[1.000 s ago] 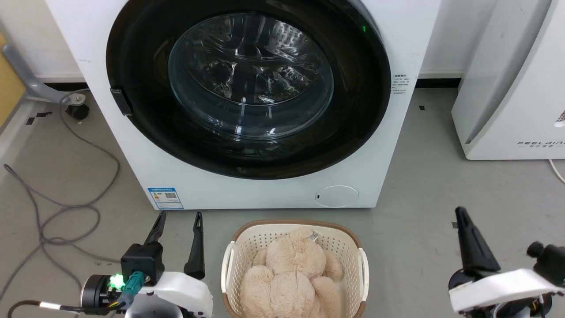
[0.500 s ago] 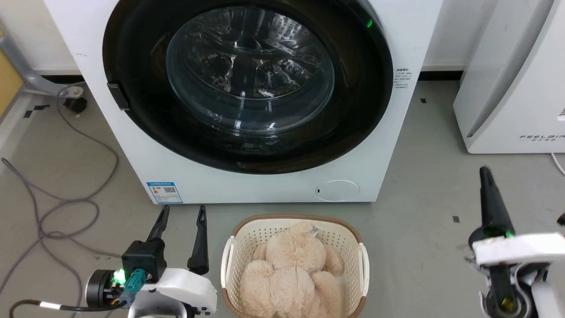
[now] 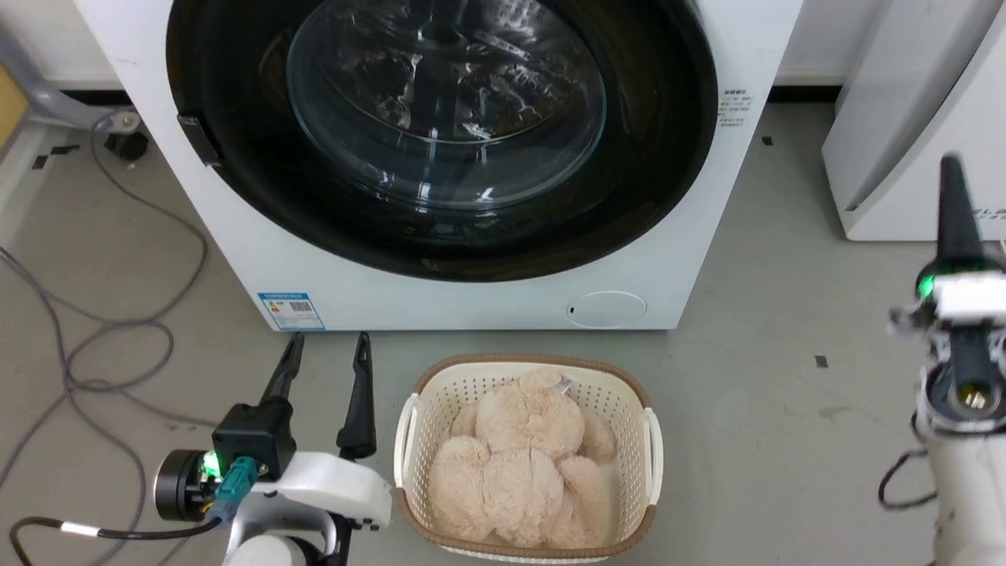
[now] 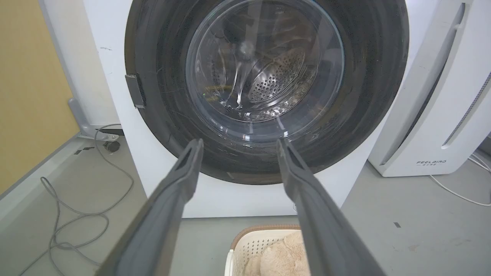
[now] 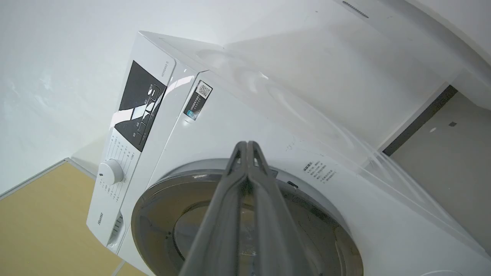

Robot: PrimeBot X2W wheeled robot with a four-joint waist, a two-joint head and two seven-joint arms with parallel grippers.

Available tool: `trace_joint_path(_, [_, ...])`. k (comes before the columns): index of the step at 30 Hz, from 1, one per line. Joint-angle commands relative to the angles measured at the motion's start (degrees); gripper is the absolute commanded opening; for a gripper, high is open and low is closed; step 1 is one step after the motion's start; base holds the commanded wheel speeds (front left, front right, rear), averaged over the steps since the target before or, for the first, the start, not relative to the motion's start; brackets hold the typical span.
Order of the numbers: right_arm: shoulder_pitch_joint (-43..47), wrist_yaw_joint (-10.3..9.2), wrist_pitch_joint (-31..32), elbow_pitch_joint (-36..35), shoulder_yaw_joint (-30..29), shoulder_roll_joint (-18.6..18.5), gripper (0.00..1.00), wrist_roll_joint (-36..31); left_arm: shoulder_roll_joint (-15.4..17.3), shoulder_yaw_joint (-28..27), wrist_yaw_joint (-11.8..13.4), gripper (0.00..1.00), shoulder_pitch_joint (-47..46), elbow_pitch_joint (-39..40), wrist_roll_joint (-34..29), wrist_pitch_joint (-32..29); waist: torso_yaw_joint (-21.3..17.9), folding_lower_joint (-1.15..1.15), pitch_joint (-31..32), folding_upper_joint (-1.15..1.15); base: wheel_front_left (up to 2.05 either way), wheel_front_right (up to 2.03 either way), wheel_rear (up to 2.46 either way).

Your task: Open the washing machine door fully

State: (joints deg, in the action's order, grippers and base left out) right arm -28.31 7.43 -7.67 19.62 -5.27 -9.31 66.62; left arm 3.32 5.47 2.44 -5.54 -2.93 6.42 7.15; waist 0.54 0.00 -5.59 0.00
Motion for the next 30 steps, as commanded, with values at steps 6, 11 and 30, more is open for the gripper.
trace_joint_path(6, [-10.8, 0.04, -0.1, 6.2, 4.1, -4.0, 0.00, 9.6, 0.7, 0.9, 0.8, 1.00, -2.0, 0.8, 0.9, 1.2, 0.5, 0.00, -2.3, 0.00, 0.00, 0.00, 0.00])
trace_joint_path(11, [-18.2, 0.04, 1.7, 11.6, 9.4, -7.0, 0.00, 16.2, 0.9, 1.4, 1.0, 1.00, -3.0, 1.2, 1.4, 1.8, 0.8, 0.00, -4.2, 0.00, 0.00, 0.00, 0.00])
trace_joint_path(30, [-46.6, 0.05, 20.4, 36.8, 34.7, -10.3, 0.00, 34.9, 1.7, 3.6, 1.4, 1.00, -7.8, 0.9, 3.1, 4.0, 2.1, 0.00, -10.5, 0.00, 0.00, 0.00, 0.00])
